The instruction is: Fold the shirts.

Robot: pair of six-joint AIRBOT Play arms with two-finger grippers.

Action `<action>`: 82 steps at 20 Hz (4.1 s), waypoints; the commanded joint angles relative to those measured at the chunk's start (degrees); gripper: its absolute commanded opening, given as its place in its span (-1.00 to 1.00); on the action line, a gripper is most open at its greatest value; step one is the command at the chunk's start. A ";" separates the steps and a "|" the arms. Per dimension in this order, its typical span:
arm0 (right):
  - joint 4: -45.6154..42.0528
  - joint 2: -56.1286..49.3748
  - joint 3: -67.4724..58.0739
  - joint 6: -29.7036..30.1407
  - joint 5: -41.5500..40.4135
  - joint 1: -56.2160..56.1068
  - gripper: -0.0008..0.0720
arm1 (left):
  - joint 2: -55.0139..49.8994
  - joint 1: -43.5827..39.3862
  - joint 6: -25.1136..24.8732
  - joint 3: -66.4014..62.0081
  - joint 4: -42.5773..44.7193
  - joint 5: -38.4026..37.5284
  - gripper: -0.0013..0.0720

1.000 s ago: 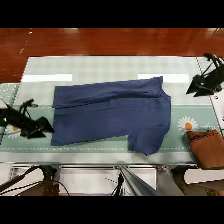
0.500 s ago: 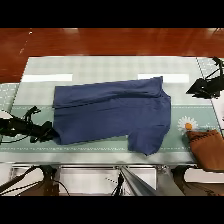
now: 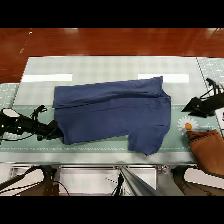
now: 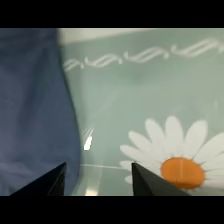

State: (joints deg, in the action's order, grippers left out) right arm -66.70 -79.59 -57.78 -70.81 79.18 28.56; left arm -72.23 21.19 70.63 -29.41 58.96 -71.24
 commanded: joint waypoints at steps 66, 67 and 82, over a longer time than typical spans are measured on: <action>29.35 -23.19 -16.55 5.81 -22.69 -19.63 0.28 | -14.82 -9.05 1.05 -36.68 -13.33 -1.88 0.10; 29.29 -22.88 -16.57 5.79 -23.08 -20.87 -0.37 | -14.82 -9.81 1.07 -36.68 -15.08 -1.20 0.10; -1.11 12.07 -16.55 -17.31 -10.08 -34.62 -0.90 | -18.82 -47.74 3.85 -36.63 -22.60 29.29 -0.91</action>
State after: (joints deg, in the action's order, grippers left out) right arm -60.12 -73.65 -74.28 -80.88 67.83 -2.31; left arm -89.25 -19.03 73.14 -66.02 36.91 -47.33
